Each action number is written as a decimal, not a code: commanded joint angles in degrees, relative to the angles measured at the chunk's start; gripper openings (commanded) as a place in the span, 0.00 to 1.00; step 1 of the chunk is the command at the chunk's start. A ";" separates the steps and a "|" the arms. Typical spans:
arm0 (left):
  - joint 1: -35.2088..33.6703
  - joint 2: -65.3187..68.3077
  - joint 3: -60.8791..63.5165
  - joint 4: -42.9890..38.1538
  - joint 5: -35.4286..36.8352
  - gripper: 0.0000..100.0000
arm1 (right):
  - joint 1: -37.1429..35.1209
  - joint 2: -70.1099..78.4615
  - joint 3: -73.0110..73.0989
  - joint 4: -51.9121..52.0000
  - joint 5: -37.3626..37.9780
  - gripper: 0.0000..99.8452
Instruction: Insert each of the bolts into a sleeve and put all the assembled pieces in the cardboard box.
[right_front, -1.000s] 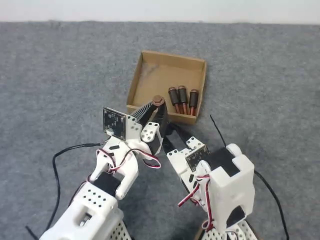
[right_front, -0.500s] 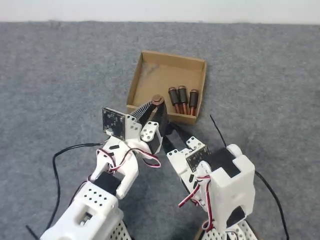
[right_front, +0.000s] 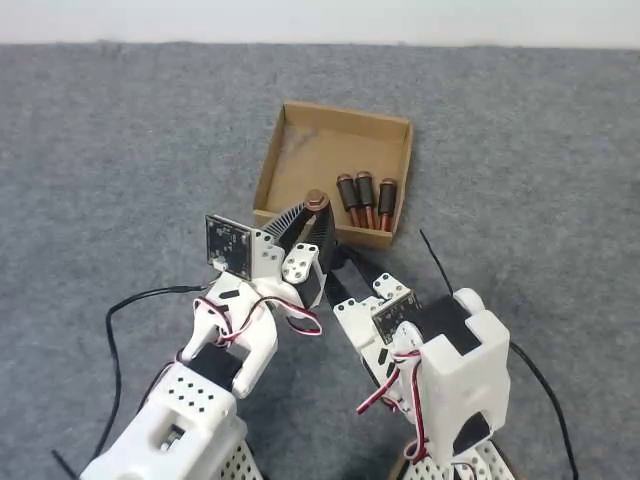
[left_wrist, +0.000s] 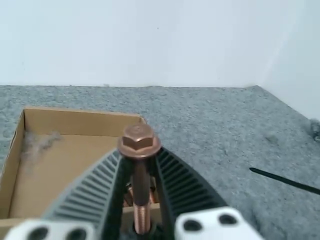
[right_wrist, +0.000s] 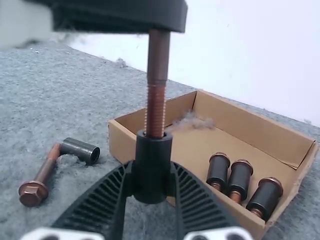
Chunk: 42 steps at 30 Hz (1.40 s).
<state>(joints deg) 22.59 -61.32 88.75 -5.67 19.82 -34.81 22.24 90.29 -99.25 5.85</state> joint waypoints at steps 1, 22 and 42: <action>0.18 -1.49 -0.22 -0.09 -0.79 0.01 | -0.22 -0.84 -0.26 -1.54 -0.62 0.01; 2.81 -1.58 7.16 -0.09 -0.88 0.01 | 1.01 -0.84 -0.26 -1.54 -0.62 0.01; 2.81 -1.49 7.34 2.37 -0.70 0.05 | 1.10 -0.84 -0.26 -1.54 -0.62 0.01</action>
<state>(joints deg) 25.23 -61.32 96.75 -3.47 19.30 -34.99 22.24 90.29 -99.25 5.85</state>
